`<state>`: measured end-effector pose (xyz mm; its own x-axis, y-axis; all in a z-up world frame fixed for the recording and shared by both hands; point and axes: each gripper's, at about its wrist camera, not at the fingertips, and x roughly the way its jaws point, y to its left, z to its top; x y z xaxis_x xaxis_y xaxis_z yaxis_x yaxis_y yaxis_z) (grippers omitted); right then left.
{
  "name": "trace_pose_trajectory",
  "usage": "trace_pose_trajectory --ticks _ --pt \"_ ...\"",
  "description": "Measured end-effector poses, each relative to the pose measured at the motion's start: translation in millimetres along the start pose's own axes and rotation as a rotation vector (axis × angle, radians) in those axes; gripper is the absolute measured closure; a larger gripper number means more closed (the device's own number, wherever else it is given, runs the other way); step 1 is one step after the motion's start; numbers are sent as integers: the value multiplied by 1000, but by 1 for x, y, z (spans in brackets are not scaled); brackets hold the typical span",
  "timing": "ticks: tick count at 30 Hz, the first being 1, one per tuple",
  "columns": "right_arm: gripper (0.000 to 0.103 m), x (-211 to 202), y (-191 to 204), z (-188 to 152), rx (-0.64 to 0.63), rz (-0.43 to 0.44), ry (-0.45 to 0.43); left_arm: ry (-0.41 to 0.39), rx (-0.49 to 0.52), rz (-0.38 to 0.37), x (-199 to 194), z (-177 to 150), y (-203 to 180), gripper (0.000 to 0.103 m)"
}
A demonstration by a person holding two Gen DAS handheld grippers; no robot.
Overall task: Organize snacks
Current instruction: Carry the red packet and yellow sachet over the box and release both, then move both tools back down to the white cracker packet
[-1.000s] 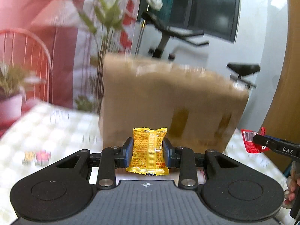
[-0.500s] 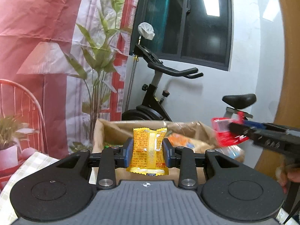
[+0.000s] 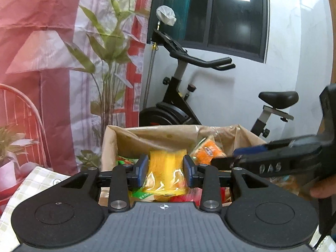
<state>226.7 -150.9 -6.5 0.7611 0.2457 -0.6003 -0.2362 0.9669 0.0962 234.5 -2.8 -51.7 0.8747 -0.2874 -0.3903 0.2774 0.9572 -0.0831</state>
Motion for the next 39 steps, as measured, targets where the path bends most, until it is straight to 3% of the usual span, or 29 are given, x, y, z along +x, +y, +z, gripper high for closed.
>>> trace_pose_trajectory --ticks 8,19,28,35,37,39 --pt "48 1 -11 -2 -4 -67 34 9 1 -3 -1 -2 -1 62" --pt "48 -67 -15 -28 45 -50 -112 49 8 -37 -38 0 3 56" --pt "41 -122 -4 -75 110 -39 -198 108 39 -88 -72 -34 1 54" --pt "40 -128 3 -123 143 -74 -156 189 48 -80 -63 -72 1 54" --pt "31 -125 7 -139 151 -85 -133 196 47 -84 -58 -81 2 54" --pt "29 -114 11 -154 155 -69 -80 210 36 -113 -52 -89 3 54"
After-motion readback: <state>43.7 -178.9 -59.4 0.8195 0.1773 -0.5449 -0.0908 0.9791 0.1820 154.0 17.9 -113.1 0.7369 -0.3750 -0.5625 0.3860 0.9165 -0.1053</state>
